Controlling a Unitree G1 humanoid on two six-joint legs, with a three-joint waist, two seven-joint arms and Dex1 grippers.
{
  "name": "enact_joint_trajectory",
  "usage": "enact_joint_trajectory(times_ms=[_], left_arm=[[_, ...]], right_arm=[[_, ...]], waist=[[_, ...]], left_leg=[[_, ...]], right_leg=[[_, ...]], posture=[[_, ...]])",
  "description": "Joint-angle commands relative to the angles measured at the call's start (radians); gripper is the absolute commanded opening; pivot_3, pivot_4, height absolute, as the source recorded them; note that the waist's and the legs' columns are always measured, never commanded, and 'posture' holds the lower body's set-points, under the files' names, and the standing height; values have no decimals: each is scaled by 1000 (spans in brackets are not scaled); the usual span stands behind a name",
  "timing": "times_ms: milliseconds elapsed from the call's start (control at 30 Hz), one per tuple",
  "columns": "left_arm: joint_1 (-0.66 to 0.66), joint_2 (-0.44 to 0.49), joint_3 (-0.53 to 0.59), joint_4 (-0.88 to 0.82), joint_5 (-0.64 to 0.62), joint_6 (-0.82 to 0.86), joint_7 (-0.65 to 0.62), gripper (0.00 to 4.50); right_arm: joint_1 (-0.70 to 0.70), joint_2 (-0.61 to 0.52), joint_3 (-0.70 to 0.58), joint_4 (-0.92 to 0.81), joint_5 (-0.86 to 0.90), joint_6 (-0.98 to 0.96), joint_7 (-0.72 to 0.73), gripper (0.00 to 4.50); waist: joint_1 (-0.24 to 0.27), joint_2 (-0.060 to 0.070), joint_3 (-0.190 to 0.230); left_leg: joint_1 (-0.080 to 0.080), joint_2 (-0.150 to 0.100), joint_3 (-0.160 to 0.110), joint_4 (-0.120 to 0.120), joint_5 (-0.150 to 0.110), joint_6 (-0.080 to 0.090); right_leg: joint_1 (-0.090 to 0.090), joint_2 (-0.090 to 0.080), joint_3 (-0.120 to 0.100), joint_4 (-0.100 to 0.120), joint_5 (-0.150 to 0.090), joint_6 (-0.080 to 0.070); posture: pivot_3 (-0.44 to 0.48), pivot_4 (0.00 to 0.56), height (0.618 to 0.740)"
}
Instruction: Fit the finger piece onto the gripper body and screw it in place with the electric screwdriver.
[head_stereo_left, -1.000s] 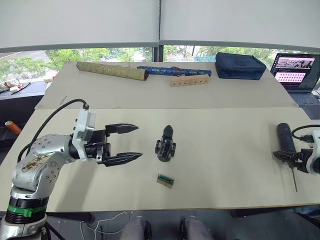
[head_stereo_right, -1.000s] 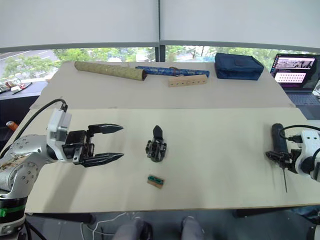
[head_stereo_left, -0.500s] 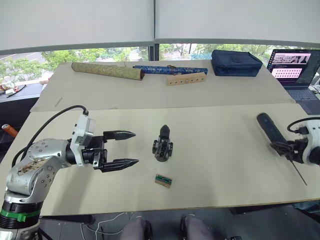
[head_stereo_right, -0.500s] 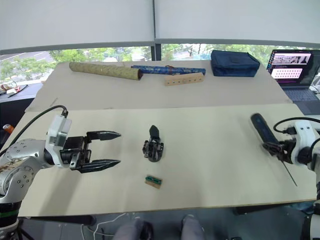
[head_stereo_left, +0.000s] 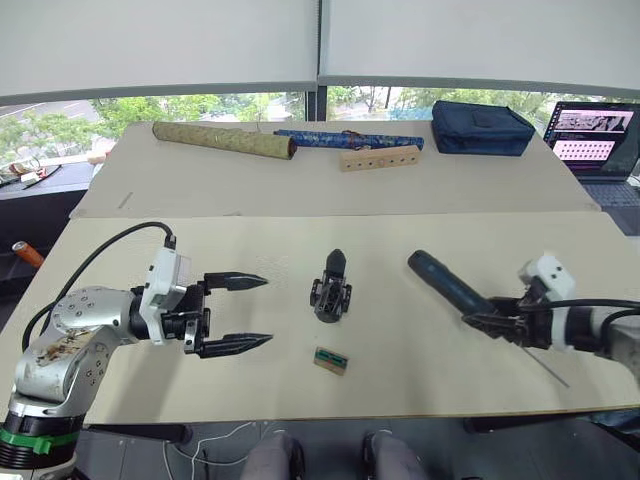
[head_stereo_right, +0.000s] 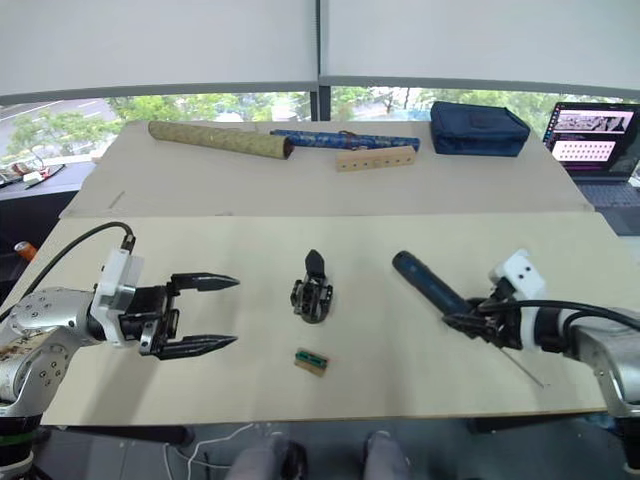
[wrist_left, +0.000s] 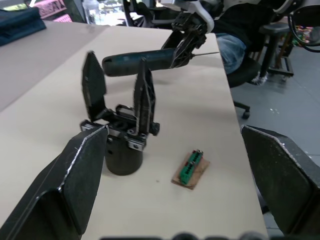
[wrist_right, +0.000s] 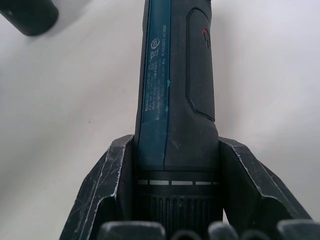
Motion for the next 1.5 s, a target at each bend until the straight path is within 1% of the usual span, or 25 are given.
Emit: enact_joint_trajectory(times_ms=[33,200,267,333,467,500,633,800,867,967,1000,1033,1100,1200,1267,1367,1500], left_arm=[[30,14,6,-13,20,-47,-17,4500],[64,13,9,-19,27,-62,-9,4500],[71,11,8,-27,30,-62,-1,4500],[76,8,8,-31,33,-64,3,4500],[88,7,20,-25,52,-82,21,4500],[87,8,20,-21,56,-88,25,4500],[91,13,11,-21,63,-95,28,4500],[93,0,-17,-20,77,-109,20,4500],[88,-4,-27,-19,79,-113,20,4500],[86,0,-45,-22,67,-100,10,4500],[84,3,-48,-22,62,-92,6,4500],[80,6,-53,-20,54,-81,0,4500],[64,6,-69,-9,54,-78,-13,4500],[48,-8,-92,-8,62,-80,-15,4500],[46,-14,-102,-12,64,-80,-11,4500],[46,-21,-113,-17,58,-70,-3,4500],[40,-15,-114,-19,58,-59,-4,4500]], right_arm=[[9,-8,52,-10,-81,-141,14,1951],[-8,-9,96,52,-125,-226,58,1951],[-19,-6,97,71,-118,-215,72,1951],[-28,-5,97,84,-116,-210,84,2984],[-53,-33,94,49,-98,-165,115,4332],[-61,-38,93,44,-98,-155,117,4424],[-110,-102,87,13,-89,-61,130,4424],[-218,-278,154,-79,-39,169,214,4424],[-265,-338,211,-112,-28,239,252,4424],[-366,-402,369,-143,-92,342,267,4424],[-402,-409,413,-145,-108,366,269,4424],[-470,-393,472,-140,-124,444,250,4424],[-569,-376,583,-145,-155,510,263,4424],[-656,-340,692,-135,-172,574,265,4424],[-689,-328,755,-118,-213,559,257,4424],[-720,-273,825,-33,-282,502,234,4424],[-756,-230,907,54,-350,447,261,4424]], waist=[[-1,0,0],[0,-1,0],[0,-1,0],[0,-1,0],[-1,-1,0],[-1,-1,0],[1,-1,0],[-1,-1,0],[-2,-1,0],[-3,-1,0],[-5,-1,0],[-6,-1,0],[-8,-1,0],[-10,-1,0],[-10,-1,0],[-9,-1,0],[-9,-1,0]], left_leg=[[0,0,0,0,0,0],[0,0,0,0,0,0],[0,0,0,0,0,0],[1,0,0,0,0,0],[1,1,0,0,0,0],[1,1,0,0,0,0],[1,1,0,0,0,0],[0,1,0,0,0,0],[0,1,-1,0,-1,1],[0,2,-2,0,-1,0],[0,2,-2,0,-2,0],[-1,2,-2,0,-2,0],[-2,1,-1,0,-2,0],[-7,1,-2,1,-2,0],[-8,1,-1,1,-1,-1],[-9,1,0,2,-1,0],[-9,0,2,2,-1,0]], right_leg=[[0,1,0,0,0,0],[0,1,0,0,0,0],[1,1,0,0,0,0],[1,1,0,0,0,0],[1,1,0,0,0,0],[0,1,0,0,0,0],[0,0,0,0,0,0],[0,0,0,0,0,-1],[0,0,-1,0,0,-1],[-1,0,-1,-1,0,-2],[-1,-1,-1,0,0,-2],[-2,-1,-1,0,0,-2],[-4,-2,0,0,0,-3],[-9,-1,-1,1,1,-3],[-10,-1,-1,1,1,-3],[-11,-1,-1,1,1,-3],[-11,-1,0,1,1,-2]], posture=[[0,150,740],[0,150,740],[0,150,740],[0,150,740],[0,150,740],[0,150,740],[0,150,740],[0,150,740],[0,150,740],[0,150,740],[0,150,740],[0,150,740],[0,150,740],[0,150,740],[0,150,740],[0,150,740],[0,150,740]])
